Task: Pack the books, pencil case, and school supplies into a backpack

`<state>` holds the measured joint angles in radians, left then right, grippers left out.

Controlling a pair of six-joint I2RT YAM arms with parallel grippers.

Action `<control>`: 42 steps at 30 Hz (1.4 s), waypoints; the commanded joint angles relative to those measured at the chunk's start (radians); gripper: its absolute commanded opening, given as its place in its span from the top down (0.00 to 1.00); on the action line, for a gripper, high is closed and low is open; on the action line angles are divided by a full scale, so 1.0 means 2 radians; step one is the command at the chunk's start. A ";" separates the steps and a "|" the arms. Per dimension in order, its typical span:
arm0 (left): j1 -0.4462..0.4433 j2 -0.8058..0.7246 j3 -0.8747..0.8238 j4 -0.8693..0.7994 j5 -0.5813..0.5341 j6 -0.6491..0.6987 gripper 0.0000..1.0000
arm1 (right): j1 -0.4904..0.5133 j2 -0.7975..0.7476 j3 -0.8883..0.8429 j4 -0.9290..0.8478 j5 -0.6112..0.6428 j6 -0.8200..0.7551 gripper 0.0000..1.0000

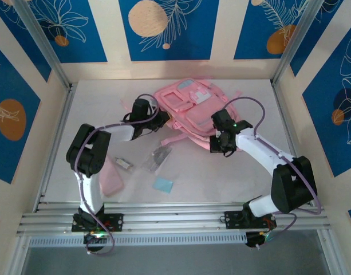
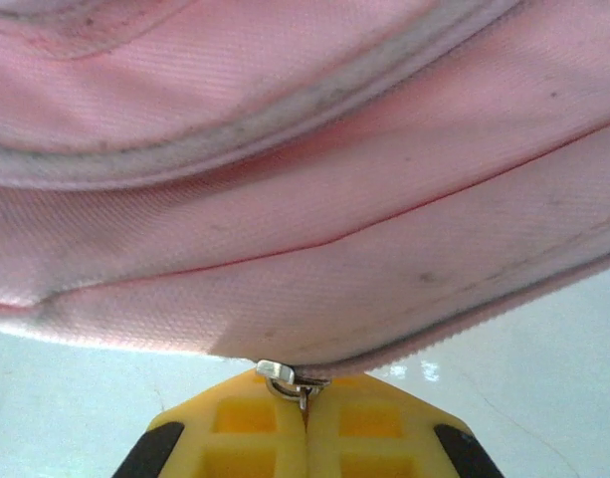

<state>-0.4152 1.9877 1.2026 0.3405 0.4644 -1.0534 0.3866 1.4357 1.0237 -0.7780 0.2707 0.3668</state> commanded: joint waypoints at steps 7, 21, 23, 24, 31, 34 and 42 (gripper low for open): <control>0.026 0.058 0.139 -0.111 0.023 0.075 0.44 | 0.003 0.041 0.057 0.058 -0.232 0.014 1.00; 0.006 -0.131 -0.122 -0.024 0.000 -0.033 0.25 | 0.093 0.228 0.271 0.161 -0.337 0.082 1.00; -0.002 -0.132 -0.133 -0.001 -0.013 -0.049 0.24 | 0.102 0.245 0.295 0.151 -0.343 0.084 1.00; -0.004 -0.128 -0.133 0.007 -0.017 -0.055 0.24 | 0.106 0.250 0.300 0.150 -0.348 0.087 1.00; -0.015 -0.072 -0.114 0.092 -0.044 -0.095 0.33 | 0.119 0.225 0.244 0.151 -0.359 0.127 1.00; -0.019 -0.049 -0.092 0.103 -0.043 -0.088 0.67 | 0.125 0.208 0.214 0.126 -0.332 0.134 1.00; -0.015 -0.055 -0.098 0.079 -0.049 -0.058 1.00 | 0.127 0.180 0.187 -0.078 -0.150 0.086 1.00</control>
<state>-0.4747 1.8881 0.9810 0.4652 0.4267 -1.2213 0.6174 1.8828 1.4425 -0.6270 -0.1265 0.5907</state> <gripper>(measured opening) 0.080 0.050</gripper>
